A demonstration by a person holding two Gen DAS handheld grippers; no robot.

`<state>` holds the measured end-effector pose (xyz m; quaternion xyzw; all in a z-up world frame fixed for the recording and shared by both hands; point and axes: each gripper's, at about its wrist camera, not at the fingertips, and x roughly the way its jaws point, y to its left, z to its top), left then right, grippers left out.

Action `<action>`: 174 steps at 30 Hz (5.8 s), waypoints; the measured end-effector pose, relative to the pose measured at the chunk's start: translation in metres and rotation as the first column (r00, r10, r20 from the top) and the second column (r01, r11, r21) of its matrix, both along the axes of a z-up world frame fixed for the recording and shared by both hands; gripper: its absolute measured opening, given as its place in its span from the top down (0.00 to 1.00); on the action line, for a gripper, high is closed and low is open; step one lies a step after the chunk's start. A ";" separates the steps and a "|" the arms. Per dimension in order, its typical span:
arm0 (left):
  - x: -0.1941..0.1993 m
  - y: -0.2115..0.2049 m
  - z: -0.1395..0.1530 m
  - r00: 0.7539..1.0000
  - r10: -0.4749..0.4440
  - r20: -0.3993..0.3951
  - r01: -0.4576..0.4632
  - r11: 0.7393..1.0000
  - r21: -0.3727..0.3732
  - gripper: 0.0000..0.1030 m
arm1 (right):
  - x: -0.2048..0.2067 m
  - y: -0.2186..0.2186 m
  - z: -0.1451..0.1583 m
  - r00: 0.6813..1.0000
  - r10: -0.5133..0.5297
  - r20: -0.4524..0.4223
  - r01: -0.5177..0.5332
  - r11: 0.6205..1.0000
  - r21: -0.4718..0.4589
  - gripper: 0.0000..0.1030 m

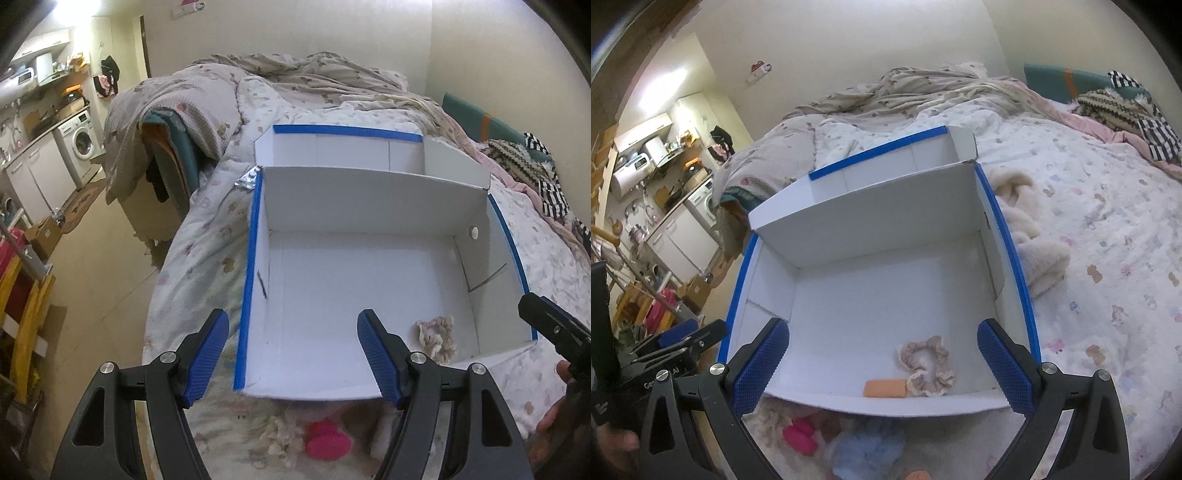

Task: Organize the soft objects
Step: 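Withdraw the open right gripper from the box toward the soft items, then grasp the light-blue fluffy sock with the right gripper while the left grasps the cream scrunchie, then carry the blue sock and cream scrunchie over the box with both grippers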

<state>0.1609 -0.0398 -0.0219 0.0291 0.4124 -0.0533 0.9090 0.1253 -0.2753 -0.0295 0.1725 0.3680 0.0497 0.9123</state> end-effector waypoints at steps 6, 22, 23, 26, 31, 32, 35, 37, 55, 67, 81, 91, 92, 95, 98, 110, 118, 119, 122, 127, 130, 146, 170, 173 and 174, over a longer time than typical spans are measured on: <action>-0.017 0.012 -0.001 1.000 0.018 -0.001 -0.018 1.000 0.002 0.32 | -0.016 0.003 -0.003 1.000 0.011 -0.020 -0.011 1.000 0.015 0.00; -0.032 0.066 -0.028 0.981 0.160 -0.113 -0.164 0.986 -0.024 0.32 | -0.038 0.013 -0.029 0.989 0.034 -0.146 -0.032 0.999 0.014 0.00; -0.031 0.070 -0.032 0.977 0.169 -0.128 -0.174 0.984 -0.028 0.32 | -0.038 0.014 -0.031 0.988 0.035 -0.152 -0.033 0.999 0.018 0.00; -0.024 0.086 -0.049 0.956 0.199 -0.217 -0.216 0.975 -0.059 0.33 | -0.037 0.019 -0.033 0.986 0.043 -0.162 -0.042 0.999 0.007 0.00; -0.017 0.088 -0.077 0.920 0.181 -0.346 -0.228 0.968 -0.100 0.41 | -0.034 0.022 -0.037 0.981 0.043 -0.189 -0.045 0.999 -0.007 0.00; -0.017 0.085 -0.080 0.919 0.163 -0.358 -0.215 0.971 -0.108 0.41 | -0.034 0.023 -0.039 0.980 0.043 -0.196 -0.045 0.999 -0.006 0.00; -0.014 0.072 -0.092 0.909 0.116 -0.400 -0.169 0.980 -0.100 0.41 | -0.034 0.022 -0.042 0.977 0.040 -0.209 -0.041 0.999 -0.001 0.00; -0.013 0.062 -0.103 0.898 0.095 -0.429 -0.148 0.985 -0.093 0.42 | -0.033 0.021 -0.044 0.976 0.038 -0.216 -0.039 0.999 0.002 0.00; -0.012 0.051 -0.106 0.900 0.125 -0.417 -0.138 0.990 -0.003 0.86 | -0.014 0.054 -0.111 0.826 0.276 -0.492 -0.193 0.958 0.213 0.00; -0.035 0.037 -0.074 0.953 0.109 -0.284 -0.093 0.993 0.067 0.86 | -0.017 0.078 -0.107 0.825 0.323 -0.464 -0.326 0.942 0.077 0.83; -0.030 0.054 -0.070 0.950 0.145 -0.275 -0.148 0.989 0.011 0.86 | -0.040 0.045 -0.035 0.915 0.376 -0.149 -0.321 0.898 0.300 0.86; -0.035 0.055 -0.063 0.958 0.161 -0.238 -0.162 0.987 0.017 0.86 | -0.035 0.055 -0.052 0.904 0.352 -0.243 -0.316 0.933 0.175 0.86; -0.035 0.055 -0.062 0.958 0.163 -0.236 -0.164 0.986 0.016 0.86 | -0.035 0.055 -0.051 0.905 0.351 -0.239 -0.315 0.933 0.176 0.86; -0.038 0.054 -0.060 0.960 0.163 -0.227 -0.163 0.986 0.019 0.86 | -0.039 0.050 -0.049 0.909 0.343 -0.236 -0.307 0.935 0.176 0.86; -0.041 0.055 -0.058 0.961 0.166 -0.223 -0.167 0.986 0.017 0.86 | -0.040 0.048 -0.048 0.913 0.338 -0.229 -0.303 0.937 0.174 0.86; -0.063 0.058 -0.028 0.974 0.203 -0.104 -0.206 0.978 -0.016 0.86 | -0.056 0.046 -0.006 0.929 0.361 -0.087 -0.334 0.915 0.228 0.86; -0.067 0.046 -0.002 0.984 0.160 -0.074 -0.164 0.985 -0.045 0.86 | -0.063 0.028 0.022 0.942 0.330 0.060 -0.333 0.904 0.267 0.86; -0.067 0.044 0.000 0.986 0.152 -0.074 -0.156 0.986 -0.051 0.86 | -0.062 0.028 0.026 0.942 0.326 0.077 -0.334 0.904 0.267 0.86; -0.064 0.035 0.011 0.989 0.132 -0.064 -0.136 0.989 -0.061 0.86 | -0.057 0.027 0.034 0.943 0.314 0.114 -0.333 0.904 0.268 0.86; -0.055 0.024 0.027 0.994 0.100 -0.041 -0.102 0.993 -0.066 0.86 | -0.045 0.019 0.043 0.946 0.292 0.142 -0.321 0.902 0.287 0.86; -0.046 0.018 0.036 0.996 0.086 -0.023 -0.087 0.995 -0.047 0.86 | -0.036 0.016 0.048 0.947 0.279 0.156 -0.314 0.906 0.284 0.86; 0.004 -0.005 0.030 0.998 0.055 -0.019 -0.054 0.998 0.032 0.86 | 0.019 0.005 0.045 0.959 0.251 0.130 -0.273 0.943 0.192 0.86; 0.059 -0.027 -0.043 0.996 0.004 -0.084 0.006 0.994 0.112 0.86 | 0.062 0.014 -0.026 0.968 0.200 -0.149 -0.185 0.976 0.112 0.86; 0.064 -0.029 -0.054 0.994 -0.009 -0.111 0.019 0.995 0.093 0.86 | 0.064 0.021 -0.036 0.960 0.199 -0.196 -0.192 0.980 0.052 0.86; 0.065 -0.031 -0.056 0.993 -0.016 -0.119 0.027 0.995 0.091 0.86 | 0.065 0.023 -0.039 0.957 0.201 -0.208 -0.197 0.980 0.041 0.86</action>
